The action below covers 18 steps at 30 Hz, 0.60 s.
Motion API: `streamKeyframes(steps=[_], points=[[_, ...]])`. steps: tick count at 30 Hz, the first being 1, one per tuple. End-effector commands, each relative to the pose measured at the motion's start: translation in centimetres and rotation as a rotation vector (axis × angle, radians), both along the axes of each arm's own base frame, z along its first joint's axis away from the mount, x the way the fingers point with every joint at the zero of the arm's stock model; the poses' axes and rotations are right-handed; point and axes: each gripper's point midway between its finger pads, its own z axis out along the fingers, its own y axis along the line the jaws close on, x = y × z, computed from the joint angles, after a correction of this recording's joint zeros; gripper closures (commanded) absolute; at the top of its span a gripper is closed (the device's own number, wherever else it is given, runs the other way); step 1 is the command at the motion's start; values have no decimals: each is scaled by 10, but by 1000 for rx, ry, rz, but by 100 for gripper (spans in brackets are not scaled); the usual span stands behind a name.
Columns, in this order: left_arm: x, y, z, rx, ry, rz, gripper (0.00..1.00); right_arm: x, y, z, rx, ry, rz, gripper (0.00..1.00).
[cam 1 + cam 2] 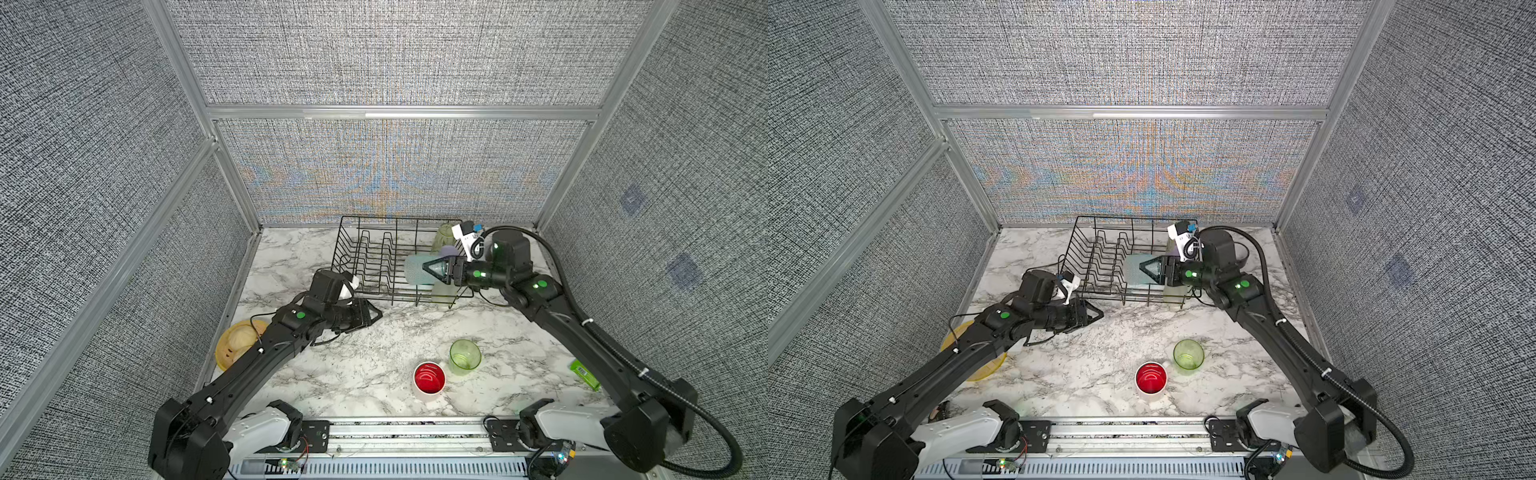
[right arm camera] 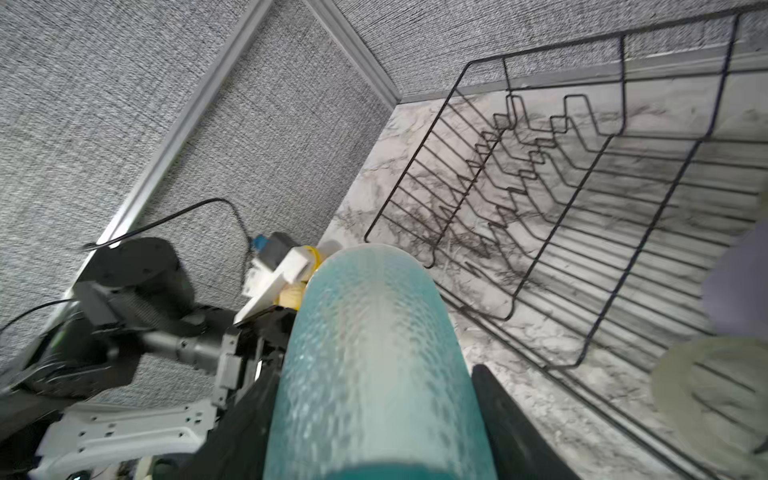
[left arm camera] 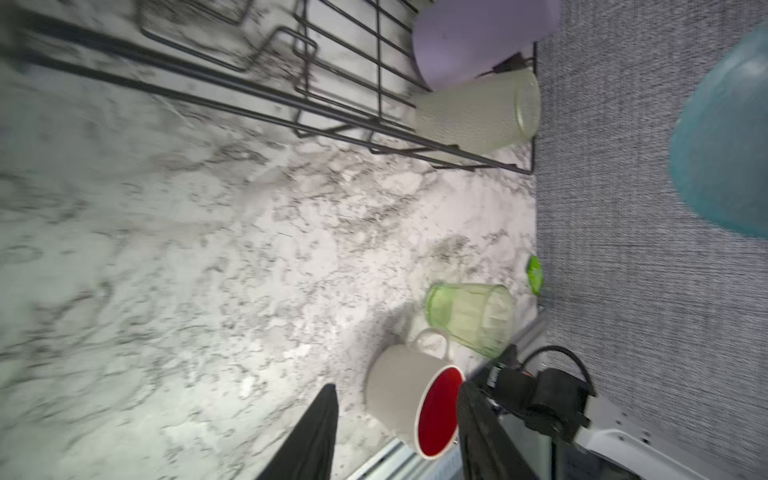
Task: Load cups into a dish rack
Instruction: Pick up the cup from the bottom-left of the table, then place the cup upside down at the dish rack.
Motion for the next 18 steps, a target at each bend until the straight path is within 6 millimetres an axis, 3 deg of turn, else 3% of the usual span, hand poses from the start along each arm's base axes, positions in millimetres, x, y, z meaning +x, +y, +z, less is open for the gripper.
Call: streamKeyframes(steps=[1, 4, 13, 18], points=[[-2, 44, -19, 246, -37, 72, 37, 20, -11, -20, -174, -15, -46, 49], [-3, 64, -18, 345, -72, 96, 25, 45, -10, -22, -245, -28, -78, 50], [-4, 105, -23, 601, -105, 91, 17, 114, -8, -53, -487, -31, -157, 52], [2, 106, -22, 633, -118, 81, 16, 143, 2, -74, -607, -27, -167, 55]])
